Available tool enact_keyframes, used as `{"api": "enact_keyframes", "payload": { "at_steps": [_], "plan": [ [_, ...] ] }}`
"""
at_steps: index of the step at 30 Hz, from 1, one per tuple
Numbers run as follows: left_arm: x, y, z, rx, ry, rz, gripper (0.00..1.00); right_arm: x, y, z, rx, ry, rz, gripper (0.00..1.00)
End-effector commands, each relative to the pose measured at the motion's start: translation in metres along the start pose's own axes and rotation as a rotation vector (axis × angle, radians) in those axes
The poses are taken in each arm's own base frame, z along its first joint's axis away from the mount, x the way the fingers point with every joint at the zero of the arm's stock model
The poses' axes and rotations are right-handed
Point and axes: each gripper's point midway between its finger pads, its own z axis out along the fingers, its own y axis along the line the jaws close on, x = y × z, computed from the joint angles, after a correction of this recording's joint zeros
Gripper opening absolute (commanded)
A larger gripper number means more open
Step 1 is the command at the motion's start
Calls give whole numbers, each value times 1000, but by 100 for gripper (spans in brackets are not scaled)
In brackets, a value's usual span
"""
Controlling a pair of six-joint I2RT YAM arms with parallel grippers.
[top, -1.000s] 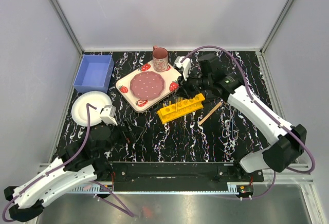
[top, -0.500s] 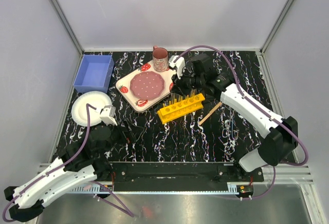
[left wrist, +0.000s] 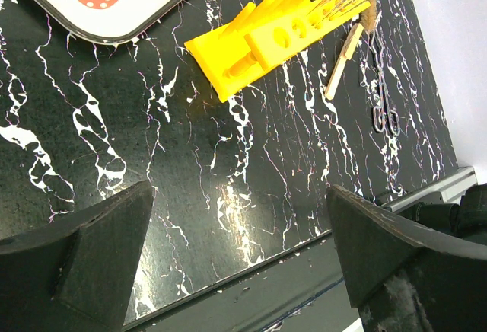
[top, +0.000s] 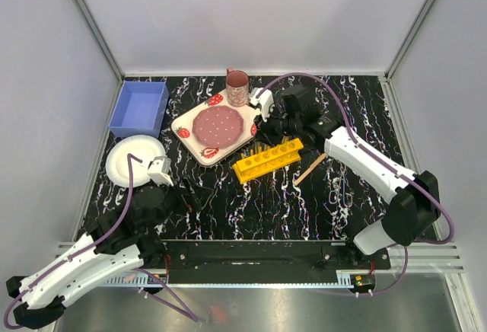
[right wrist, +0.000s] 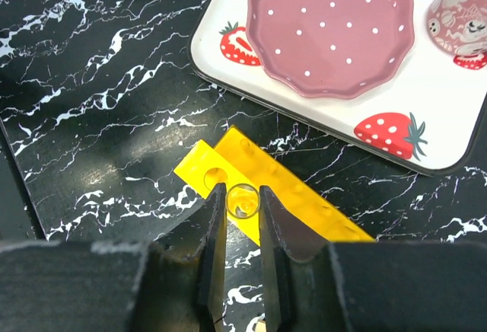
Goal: Organize the chemistry lab equipment
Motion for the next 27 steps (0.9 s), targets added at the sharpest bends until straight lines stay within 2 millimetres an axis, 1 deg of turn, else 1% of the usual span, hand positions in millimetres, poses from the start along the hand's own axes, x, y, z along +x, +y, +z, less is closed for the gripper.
{"api": "enact_keyframes", "payload": {
  "at_steps": [1,5,15,24,27],
  "plan": [
    [-7,-3,-1,13,-30,-16,99,-6,2,0,11,-34,-32,24],
    [-6,-3,0,15,-30,-18,99,0,4,2,2,-25,-22,24],
    [-5,-5,1,22,-24,-17,99,7,7,7,-25,-20,-30,25],
    [-5,-8,4,26,-20,-9,99,24,10,11,-43,12,-36,26],
    [-5,-9,4,29,-18,-8,99,27,11,13,-46,18,-42,26]
  ]
}}
